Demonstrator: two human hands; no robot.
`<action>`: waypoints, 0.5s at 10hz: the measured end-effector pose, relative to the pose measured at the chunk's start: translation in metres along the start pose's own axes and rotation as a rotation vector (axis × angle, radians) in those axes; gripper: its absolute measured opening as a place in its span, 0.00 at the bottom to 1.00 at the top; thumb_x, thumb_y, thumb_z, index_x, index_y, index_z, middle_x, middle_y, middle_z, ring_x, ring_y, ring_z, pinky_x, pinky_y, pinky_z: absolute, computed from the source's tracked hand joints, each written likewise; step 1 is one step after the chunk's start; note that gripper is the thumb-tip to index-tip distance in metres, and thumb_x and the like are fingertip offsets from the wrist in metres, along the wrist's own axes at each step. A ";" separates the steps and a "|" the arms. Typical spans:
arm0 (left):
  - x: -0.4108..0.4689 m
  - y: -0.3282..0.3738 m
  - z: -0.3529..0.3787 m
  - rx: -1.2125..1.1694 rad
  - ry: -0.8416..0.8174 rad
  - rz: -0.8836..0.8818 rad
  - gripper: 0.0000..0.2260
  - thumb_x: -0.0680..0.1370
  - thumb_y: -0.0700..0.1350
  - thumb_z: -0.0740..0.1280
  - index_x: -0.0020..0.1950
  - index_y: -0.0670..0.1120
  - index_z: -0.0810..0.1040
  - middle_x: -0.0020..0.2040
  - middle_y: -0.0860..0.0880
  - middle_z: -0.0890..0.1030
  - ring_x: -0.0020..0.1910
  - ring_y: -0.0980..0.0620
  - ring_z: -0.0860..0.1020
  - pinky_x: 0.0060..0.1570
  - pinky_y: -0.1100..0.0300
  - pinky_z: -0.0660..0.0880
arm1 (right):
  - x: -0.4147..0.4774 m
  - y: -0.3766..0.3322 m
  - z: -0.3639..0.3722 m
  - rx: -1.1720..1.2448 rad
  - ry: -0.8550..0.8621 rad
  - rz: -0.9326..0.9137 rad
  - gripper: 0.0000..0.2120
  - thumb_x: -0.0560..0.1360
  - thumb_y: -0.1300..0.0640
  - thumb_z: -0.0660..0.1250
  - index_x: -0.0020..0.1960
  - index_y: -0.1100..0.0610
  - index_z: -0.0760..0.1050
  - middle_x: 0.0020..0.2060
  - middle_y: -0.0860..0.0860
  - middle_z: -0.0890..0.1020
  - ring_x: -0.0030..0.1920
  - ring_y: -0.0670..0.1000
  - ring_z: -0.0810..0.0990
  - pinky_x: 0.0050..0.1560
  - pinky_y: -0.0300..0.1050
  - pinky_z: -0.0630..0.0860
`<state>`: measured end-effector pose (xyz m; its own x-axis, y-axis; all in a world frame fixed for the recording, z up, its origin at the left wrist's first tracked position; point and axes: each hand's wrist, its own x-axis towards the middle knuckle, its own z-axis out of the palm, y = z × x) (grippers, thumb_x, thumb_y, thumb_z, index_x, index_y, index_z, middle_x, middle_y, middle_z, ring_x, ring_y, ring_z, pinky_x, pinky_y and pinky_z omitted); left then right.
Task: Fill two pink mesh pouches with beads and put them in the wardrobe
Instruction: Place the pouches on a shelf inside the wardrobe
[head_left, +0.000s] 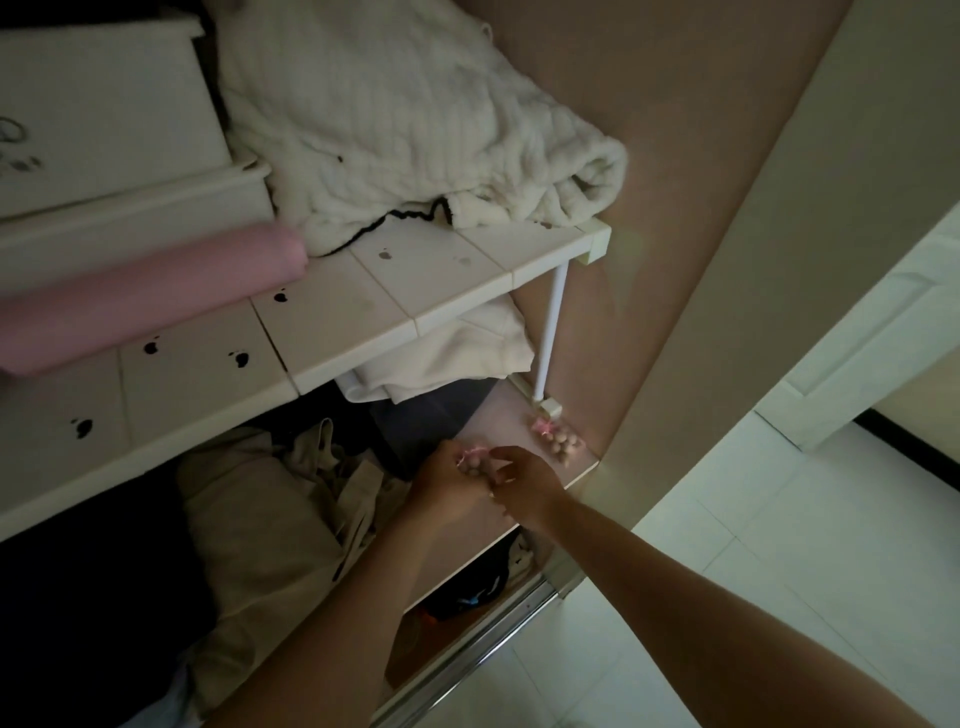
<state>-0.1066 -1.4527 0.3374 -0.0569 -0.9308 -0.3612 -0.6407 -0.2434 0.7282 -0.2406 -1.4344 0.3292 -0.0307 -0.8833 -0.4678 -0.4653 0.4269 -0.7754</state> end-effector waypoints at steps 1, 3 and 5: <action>-0.017 0.022 -0.011 -0.103 -0.057 0.059 0.09 0.70 0.46 0.74 0.38 0.43 0.77 0.32 0.50 0.79 0.31 0.55 0.76 0.36 0.59 0.71 | -0.013 -0.009 -0.012 0.158 0.079 0.003 0.15 0.82 0.59 0.67 0.68 0.55 0.75 0.44 0.50 0.80 0.34 0.48 0.79 0.29 0.37 0.76; -0.055 0.071 -0.032 -0.370 -0.045 0.088 0.13 0.76 0.37 0.67 0.61 0.42 0.72 0.47 0.41 0.82 0.35 0.47 0.81 0.32 0.57 0.77 | -0.050 -0.036 -0.057 0.232 0.157 -0.180 0.15 0.79 0.68 0.64 0.58 0.50 0.79 0.42 0.50 0.80 0.36 0.49 0.80 0.35 0.41 0.79; -0.113 0.142 -0.043 -0.461 0.140 0.238 0.11 0.75 0.42 0.72 0.55 0.49 0.74 0.42 0.47 0.81 0.31 0.59 0.80 0.34 0.66 0.77 | -0.117 -0.066 -0.114 0.026 0.217 -0.555 0.18 0.73 0.64 0.74 0.58 0.49 0.78 0.54 0.47 0.79 0.50 0.48 0.81 0.54 0.39 0.78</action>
<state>-0.1585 -1.3941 0.5064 -0.0370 -0.9947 -0.0965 -0.2184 -0.0861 0.9720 -0.3073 -1.3813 0.4829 0.0297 -0.9940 0.1051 -0.4417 -0.1074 -0.8907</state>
